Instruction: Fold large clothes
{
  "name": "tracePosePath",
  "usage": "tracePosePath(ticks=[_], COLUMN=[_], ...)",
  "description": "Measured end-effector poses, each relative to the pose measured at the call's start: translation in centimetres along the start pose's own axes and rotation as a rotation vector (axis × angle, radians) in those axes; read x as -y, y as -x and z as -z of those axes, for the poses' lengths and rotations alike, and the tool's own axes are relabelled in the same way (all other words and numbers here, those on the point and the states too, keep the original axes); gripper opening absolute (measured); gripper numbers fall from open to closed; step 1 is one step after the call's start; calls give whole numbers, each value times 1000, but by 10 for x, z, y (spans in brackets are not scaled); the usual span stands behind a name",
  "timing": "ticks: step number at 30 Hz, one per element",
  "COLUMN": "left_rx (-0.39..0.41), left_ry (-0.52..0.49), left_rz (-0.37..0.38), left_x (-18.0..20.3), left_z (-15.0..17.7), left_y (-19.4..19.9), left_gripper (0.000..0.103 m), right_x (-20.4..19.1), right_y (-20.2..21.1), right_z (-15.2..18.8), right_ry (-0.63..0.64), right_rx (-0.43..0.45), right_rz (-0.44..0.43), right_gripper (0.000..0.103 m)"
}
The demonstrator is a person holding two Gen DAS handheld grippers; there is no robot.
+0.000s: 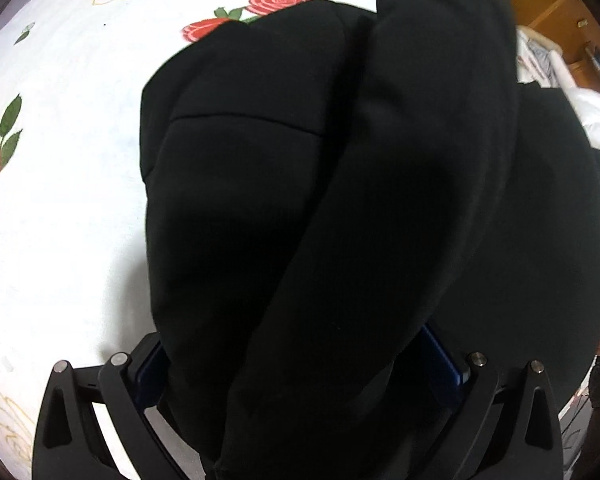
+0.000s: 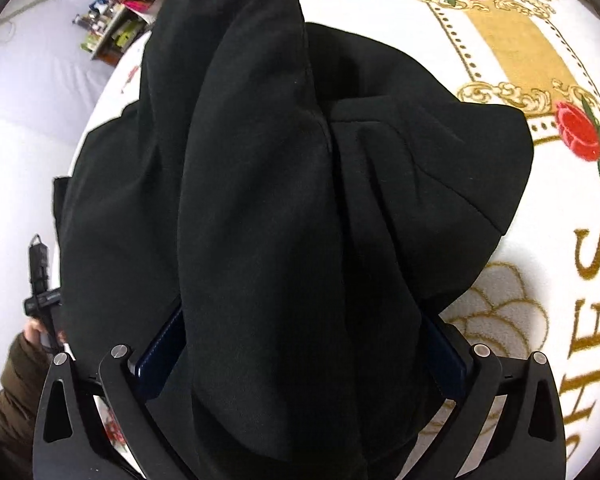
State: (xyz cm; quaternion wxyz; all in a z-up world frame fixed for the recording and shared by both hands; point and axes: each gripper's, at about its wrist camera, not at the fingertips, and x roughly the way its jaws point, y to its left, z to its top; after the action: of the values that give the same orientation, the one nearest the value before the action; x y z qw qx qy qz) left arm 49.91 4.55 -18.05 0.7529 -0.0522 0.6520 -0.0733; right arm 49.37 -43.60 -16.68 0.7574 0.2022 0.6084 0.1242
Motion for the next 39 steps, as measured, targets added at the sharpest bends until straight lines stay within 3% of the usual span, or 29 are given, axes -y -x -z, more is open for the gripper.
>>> tracePosePath(ticks=[5,9,14,16,20,27,33,39], left_rx=[-15,37,99,131,152,148,186,243], left_ry=[-8,-69,-134,-178,-174,-54,-10,13], left_rz=[-38,-102,-230,-301,-388,-370,-318,-327], left_x=[9,31,64,79,97,91,74,62], left_z=[0,7,13,18,21,12,12,12], left_y=[-2,6,17,16,9,4,13,36], left_gripper=[100,80,58,56,56,69,70,40], right_x=[-16,-38,-84,-98,-104,-106,-114,-120], right_y=[-5,0,0,-2,-5,-9,-9,3], right_z=[-2,5,17,22,25,22,16,38], right_ry=[21,77,234,280,270,206,183,173], right_rx=[-24,26,75,85,93,96,114,170], right_rz=[75,144,328,400,432,437,450,472], right_gripper=[97,80,59,57,57,63,64,51])
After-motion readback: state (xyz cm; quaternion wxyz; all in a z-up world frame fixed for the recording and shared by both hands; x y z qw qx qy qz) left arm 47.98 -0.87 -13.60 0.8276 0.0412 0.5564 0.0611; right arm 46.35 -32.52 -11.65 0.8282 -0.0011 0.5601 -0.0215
